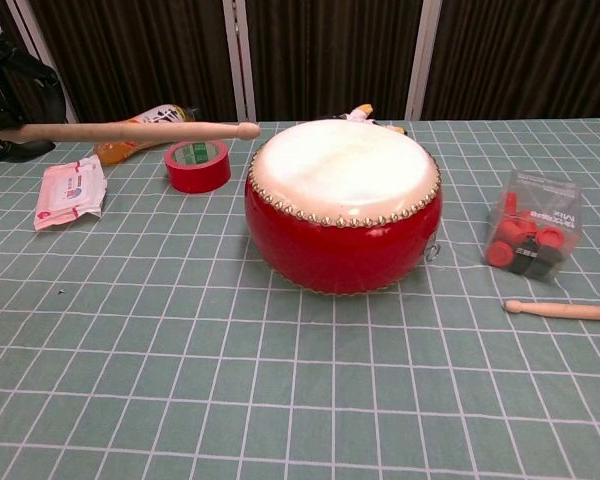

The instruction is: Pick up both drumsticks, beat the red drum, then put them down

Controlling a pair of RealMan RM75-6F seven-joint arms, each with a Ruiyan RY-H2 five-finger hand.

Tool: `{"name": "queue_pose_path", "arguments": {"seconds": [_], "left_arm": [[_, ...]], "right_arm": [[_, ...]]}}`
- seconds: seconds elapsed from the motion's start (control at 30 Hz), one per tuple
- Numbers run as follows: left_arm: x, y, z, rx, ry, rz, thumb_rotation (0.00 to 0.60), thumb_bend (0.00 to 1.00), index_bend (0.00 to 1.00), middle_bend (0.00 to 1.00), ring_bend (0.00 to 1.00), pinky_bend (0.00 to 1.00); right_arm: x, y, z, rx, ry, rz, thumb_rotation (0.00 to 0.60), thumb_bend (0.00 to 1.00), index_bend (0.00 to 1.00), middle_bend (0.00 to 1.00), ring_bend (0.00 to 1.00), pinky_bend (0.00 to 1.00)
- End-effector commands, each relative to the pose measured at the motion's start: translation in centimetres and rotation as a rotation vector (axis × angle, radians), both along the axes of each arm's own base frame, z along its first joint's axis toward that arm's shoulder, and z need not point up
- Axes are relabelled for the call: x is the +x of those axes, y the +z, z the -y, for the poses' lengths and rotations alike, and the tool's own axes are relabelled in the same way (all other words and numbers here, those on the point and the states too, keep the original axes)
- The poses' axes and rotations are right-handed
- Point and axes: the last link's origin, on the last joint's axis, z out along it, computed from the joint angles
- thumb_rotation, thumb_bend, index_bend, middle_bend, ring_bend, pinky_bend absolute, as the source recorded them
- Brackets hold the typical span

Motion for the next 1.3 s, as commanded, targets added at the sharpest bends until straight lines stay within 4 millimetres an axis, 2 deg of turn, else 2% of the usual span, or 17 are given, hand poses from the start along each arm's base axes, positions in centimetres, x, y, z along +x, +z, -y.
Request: {"name": "queue_pose_path", "arguments": {"seconds": [0.03,0.4,1.2,1.3], "left_arm": [[0.1,-0.1,0.0,-0.001,-0.001,0.001,0.6,0.55,0.76,1.0,1.0,1.0],[0.0,-0.7,0.2,-0.015,0.0,-0.003,0.6,0.55,0.76,1.0,1.0,1.0],[-0.3,-0.8,0.4,-0.017,0.005,-0.004,0.6,0.55,0.76,1.0,1.0,1.0],[-0.4,-0.8,0.4,-0.019,0.006,-0.005,0.6,0.55,0.76,1.0,1.0,1.0]], "right_arm": [[-0.4,-0.1,0.1,0.002,-0.015,-0.001,0.6,0.39,0.45,1.0,1.0,1.0],[-1.9,-1.4,0.3,-0.002,-0.085,0.008,0.6,0.39,0.45,1.0,1.0,1.0],[-3.0,-2.4,0.9,-0.004,-0.135,0.007,0.6,0.39,0.45,1.0,1.0,1.0],[-3.1,-2.7,0.9,-0.001,-0.141,0.008,0.6,0.39,0.49,1.0,1.0,1.0]]}}
